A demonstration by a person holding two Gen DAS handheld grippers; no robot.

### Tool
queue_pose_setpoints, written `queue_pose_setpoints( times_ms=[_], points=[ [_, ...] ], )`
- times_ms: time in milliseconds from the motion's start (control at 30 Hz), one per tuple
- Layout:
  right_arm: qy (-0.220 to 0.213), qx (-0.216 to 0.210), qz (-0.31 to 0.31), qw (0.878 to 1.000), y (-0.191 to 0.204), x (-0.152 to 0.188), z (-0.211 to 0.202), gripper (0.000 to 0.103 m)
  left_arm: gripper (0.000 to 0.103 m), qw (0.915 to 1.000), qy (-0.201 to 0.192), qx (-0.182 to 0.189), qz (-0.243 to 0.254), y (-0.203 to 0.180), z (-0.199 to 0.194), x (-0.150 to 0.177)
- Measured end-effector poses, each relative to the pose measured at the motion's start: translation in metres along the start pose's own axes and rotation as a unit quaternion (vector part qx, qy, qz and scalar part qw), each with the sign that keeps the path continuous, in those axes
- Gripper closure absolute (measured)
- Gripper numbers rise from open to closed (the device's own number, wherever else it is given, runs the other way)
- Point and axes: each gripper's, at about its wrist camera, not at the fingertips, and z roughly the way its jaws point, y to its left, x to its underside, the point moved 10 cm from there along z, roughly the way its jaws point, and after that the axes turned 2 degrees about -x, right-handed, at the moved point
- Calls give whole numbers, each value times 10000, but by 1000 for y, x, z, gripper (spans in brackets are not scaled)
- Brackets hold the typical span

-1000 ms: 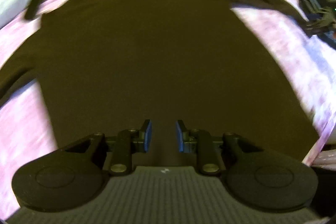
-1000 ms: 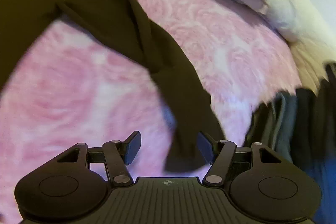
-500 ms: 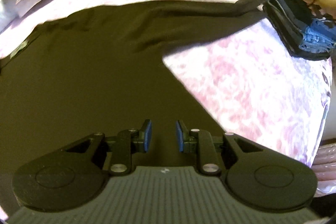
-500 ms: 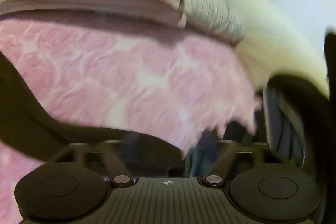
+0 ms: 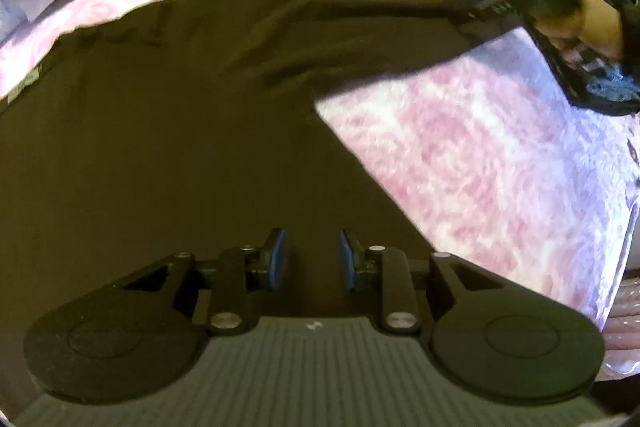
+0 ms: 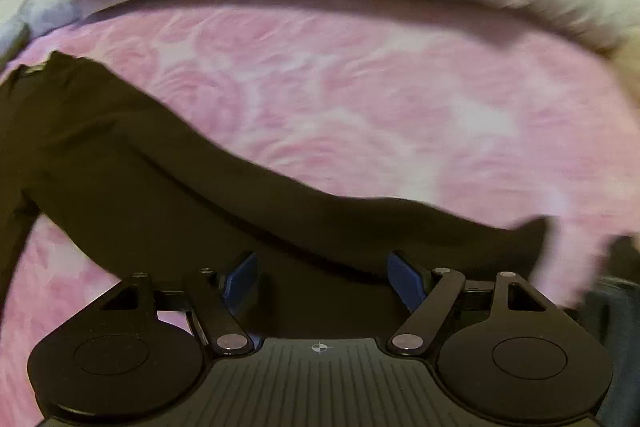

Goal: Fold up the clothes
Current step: 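Lower the shirt flat onto the bedspread with both grippers and release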

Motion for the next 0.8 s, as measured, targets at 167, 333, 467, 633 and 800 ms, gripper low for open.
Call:
queue_pose_setpoints(
  times_ms=[167, 333, 467, 633, 800],
  points=[
    [-475, 730, 835, 9927, -48, -25, 7, 28, 78, 9998, 60, -78, -160, 7, -4, 17],
    [-596, 848, 697, 9922, -37, -27, -12, 27, 76, 9986, 40, -277, -452, 18, -12, 31],
    [-11, 475, 594, 9971, 3, 4, 3, 27, 71, 9958, 104, -557, -714, 31, -19, 47],
    [193, 406, 518, 9976, 48, 25, -12, 27, 69, 9895, 119, -953, -1083, 55, -51, 83],
    [200, 100, 731, 9971, 127, 44, -62, 26, 57, 9805, 9, -1341, -1436, 87, -111, 135]
  ],
)
